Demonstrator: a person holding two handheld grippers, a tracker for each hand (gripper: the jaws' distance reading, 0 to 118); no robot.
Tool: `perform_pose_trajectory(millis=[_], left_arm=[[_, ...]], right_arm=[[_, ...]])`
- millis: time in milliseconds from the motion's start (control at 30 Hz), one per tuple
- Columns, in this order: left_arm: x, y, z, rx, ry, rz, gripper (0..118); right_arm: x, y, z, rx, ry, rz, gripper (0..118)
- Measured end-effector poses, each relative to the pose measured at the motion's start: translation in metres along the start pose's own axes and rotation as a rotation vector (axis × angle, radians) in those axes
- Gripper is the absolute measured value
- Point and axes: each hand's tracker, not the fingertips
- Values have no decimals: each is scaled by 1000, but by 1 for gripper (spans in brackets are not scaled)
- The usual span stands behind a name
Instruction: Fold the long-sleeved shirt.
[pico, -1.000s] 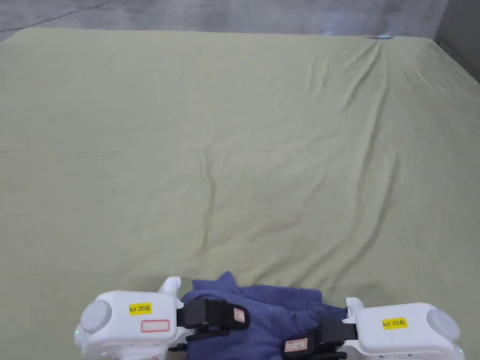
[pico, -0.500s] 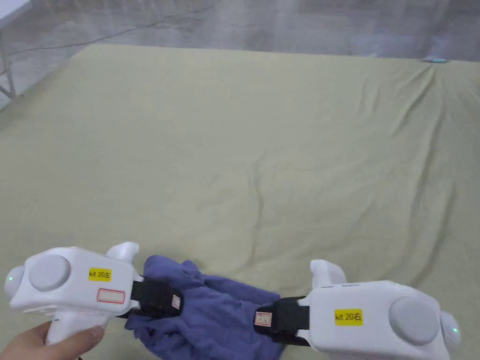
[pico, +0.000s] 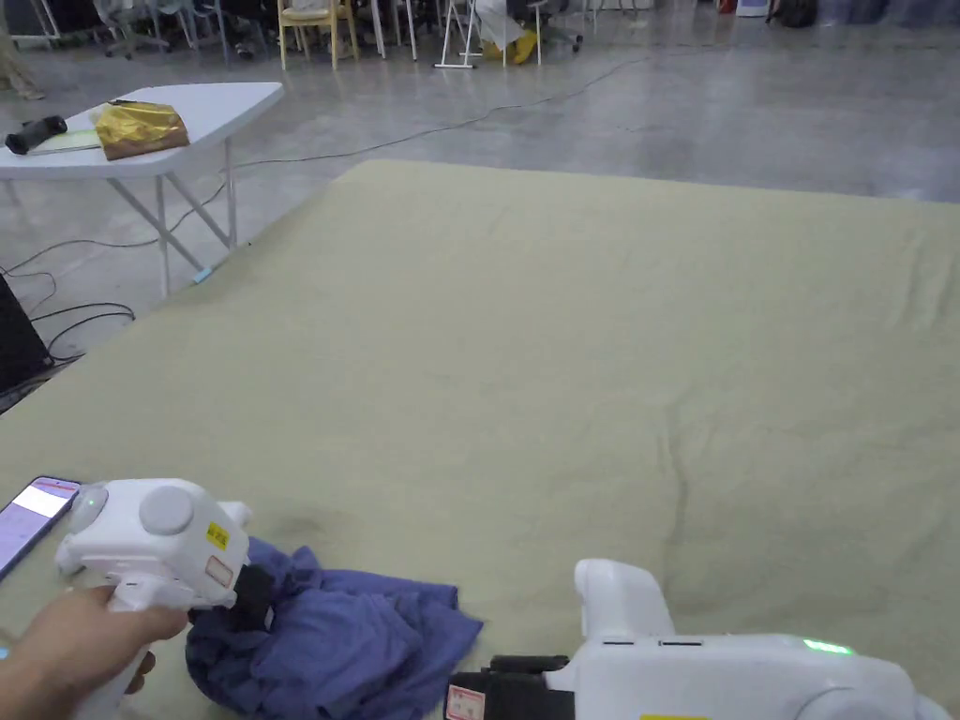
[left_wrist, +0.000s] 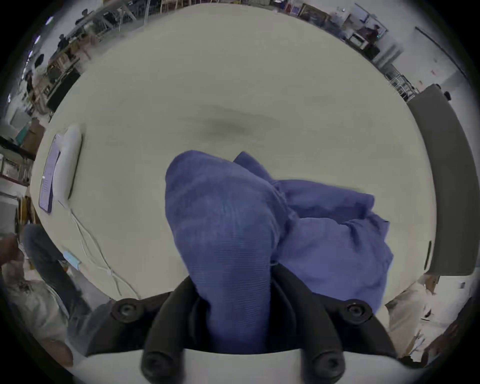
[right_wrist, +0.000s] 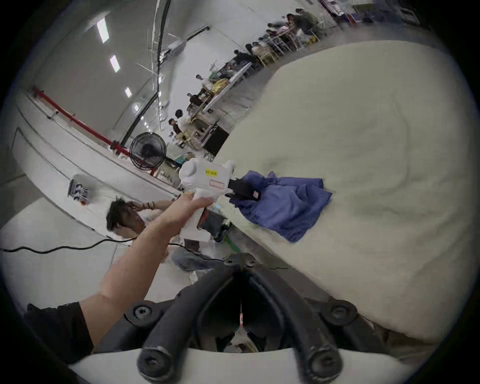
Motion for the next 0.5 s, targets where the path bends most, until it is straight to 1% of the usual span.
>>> perform_pose_trajectory(millis=[33,67,100,133,167,200,300,367,400,433,467,500], left_arm=[[4,-2,2,19,55,-16,53],[8,-5,5,28,153,-32,92],[13,-6,10,14,223,-72,104],[0,0,8,43,222,-122,108],[4,-2,18,95,174,-152,108],[7,-3,34,129,136,-151,111],[23,-9,83,226,38,-76,111],[41,-11,116,323,-15,-68,111],[55,-12,134,368,-46,-71,111],[69,-11,153,372,-118,-53,111],[83,-14,169,370,-182,-65,108],[103,-19,189,449,-220,-108,92]], right_arm=[[3,0,3,5,-14,-3,0],[6,0,7,13,-22,-7,0],[9,-1,12,23,-29,-12,0],[12,-1,19,35,-37,-18,0],[15,-1,24,46,-41,-21,0],[18,-1,31,56,-45,-21,0],[26,0,52,94,-69,-29,0],[30,2,66,130,-86,-32,0],[32,3,75,146,-94,-25,0],[33,6,86,178,-116,-4,0],[32,8,96,208,-142,19,0],[31,10,110,251,-189,53,0]])
